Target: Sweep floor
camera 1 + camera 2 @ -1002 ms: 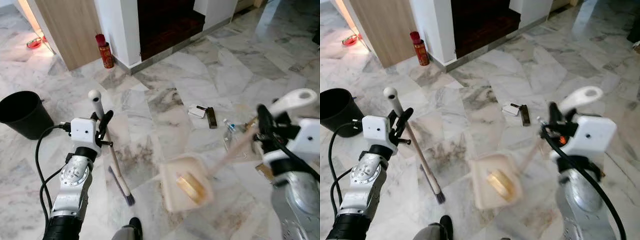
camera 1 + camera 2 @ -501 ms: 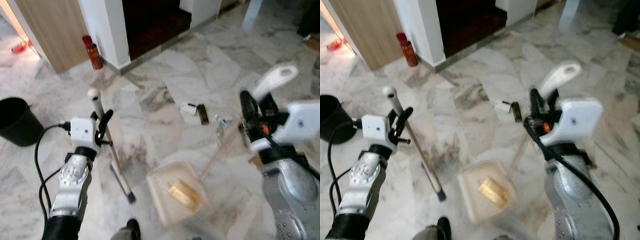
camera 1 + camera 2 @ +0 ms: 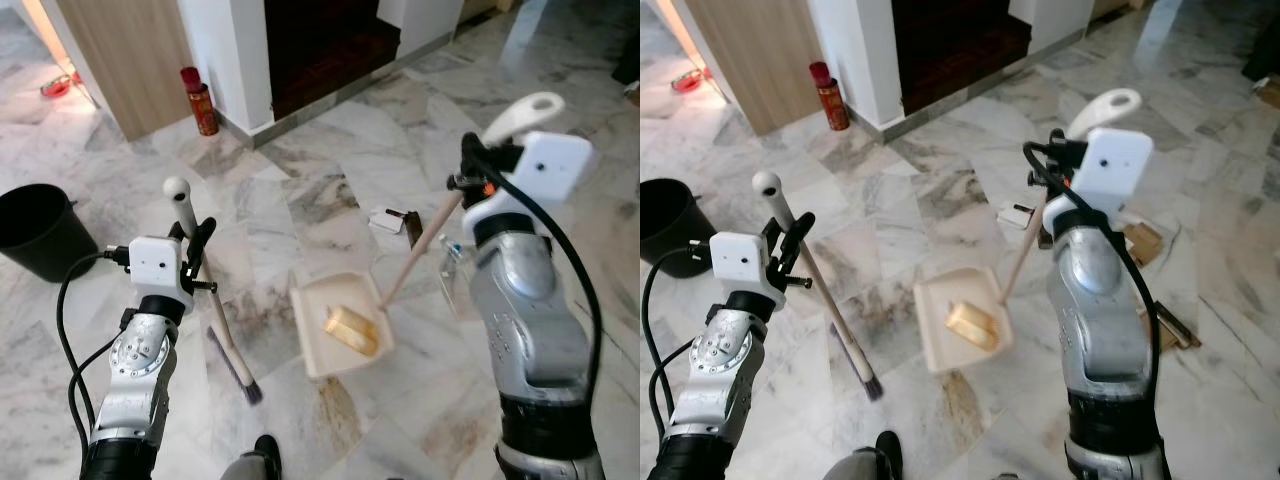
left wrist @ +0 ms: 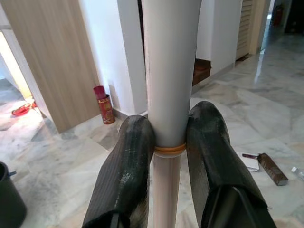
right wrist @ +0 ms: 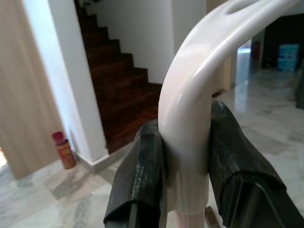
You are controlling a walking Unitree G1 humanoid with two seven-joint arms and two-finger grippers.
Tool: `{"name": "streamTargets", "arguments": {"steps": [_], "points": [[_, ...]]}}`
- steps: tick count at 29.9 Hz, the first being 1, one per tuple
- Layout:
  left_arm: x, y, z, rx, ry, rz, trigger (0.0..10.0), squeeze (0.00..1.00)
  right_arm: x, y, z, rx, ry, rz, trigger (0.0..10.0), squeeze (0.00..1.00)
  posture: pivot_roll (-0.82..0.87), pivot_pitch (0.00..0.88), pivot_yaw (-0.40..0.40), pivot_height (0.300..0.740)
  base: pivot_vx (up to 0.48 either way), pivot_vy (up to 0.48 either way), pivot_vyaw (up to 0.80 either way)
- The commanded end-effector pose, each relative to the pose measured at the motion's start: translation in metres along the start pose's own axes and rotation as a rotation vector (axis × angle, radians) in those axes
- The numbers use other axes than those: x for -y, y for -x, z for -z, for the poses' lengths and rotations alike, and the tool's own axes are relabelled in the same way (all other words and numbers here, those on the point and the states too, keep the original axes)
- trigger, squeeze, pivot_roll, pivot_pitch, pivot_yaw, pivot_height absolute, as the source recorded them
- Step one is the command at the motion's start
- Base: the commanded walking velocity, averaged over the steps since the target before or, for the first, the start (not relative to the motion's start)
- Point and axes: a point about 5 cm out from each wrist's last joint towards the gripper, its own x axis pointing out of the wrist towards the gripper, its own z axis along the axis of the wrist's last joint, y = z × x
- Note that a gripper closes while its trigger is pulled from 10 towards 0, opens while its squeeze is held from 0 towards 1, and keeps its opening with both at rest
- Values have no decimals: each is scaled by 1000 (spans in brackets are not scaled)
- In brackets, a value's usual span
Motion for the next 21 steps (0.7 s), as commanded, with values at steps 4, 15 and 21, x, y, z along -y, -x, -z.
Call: {"name": "streamTargets", "arguments": {"steps": [4,15,21], "points": [[-1,-2,-8,44,-21,-3,10000,0,7,-20,11,54,31,1,10000,0,-91,175,-29,740,0,0,0],[1,-2,-9,45,-12,-5,10000,0,19,-15,50,50,142,-24,10000,0,-71,201,-17,740,0,0,0],[0,-1,-8,41,-11,-6,10000,0,15,-15,58,49,94,-45,10000,0,-76,206,-14,740,0,0,0]]}}
